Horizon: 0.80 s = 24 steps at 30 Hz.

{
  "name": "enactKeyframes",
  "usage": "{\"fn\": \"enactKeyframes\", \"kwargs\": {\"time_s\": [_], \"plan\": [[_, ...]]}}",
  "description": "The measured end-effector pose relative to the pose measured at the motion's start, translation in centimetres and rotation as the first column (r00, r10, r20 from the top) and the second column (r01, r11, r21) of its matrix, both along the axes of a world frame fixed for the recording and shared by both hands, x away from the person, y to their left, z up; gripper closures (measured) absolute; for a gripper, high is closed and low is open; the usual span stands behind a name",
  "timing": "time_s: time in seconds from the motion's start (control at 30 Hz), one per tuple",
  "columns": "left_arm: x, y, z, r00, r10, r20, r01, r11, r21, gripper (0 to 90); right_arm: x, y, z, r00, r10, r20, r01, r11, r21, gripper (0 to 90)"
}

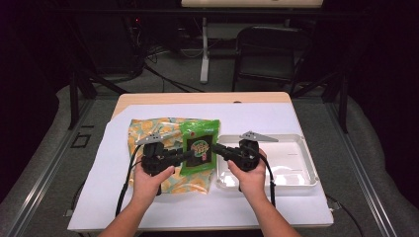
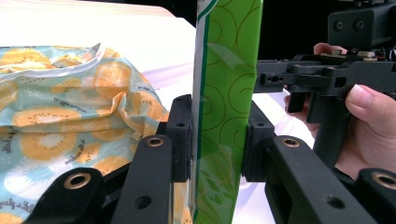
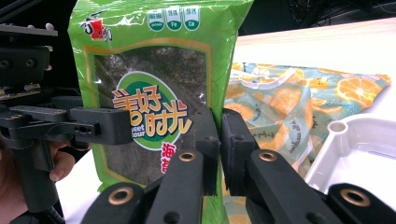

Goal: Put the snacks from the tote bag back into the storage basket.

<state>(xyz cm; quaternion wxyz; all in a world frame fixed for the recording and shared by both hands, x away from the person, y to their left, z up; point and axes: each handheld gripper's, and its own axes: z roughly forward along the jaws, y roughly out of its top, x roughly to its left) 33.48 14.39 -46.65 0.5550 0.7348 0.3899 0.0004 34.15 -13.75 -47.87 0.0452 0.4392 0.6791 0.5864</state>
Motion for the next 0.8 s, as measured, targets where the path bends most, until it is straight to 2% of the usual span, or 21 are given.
{"fn": "enactKeyframes", "kwargs": {"time_s": [0.3, 0.47, 0.8], "plan": [[-0.1, -0.2, 0.1, 0.9999, 0.009, 0.006, -0.009, 1.0000, 0.001, 69.8, 0.0, -0.2, 0.1, 1.0000, -0.007, 0.006, 0.007, 1.000, 0.002, 87.3], [-0.1, -0.6, 0.2, 0.9995, 0.021, 0.026, -0.021, 0.9996, 0.016, 68.6, 0.1, -0.3, 0.1, 0.9999, -0.008, 0.008, 0.008, 1.000, 0.000, 87.3], [1.0, -2.1, 0.4, 0.9991, 0.035, 0.025, -0.035, 0.9990, 0.028, 68.3, 0.6, -1.2, 0.4, 0.9990, -0.042, 0.016, 0.042, 0.999, -0.007, 87.2]]}}
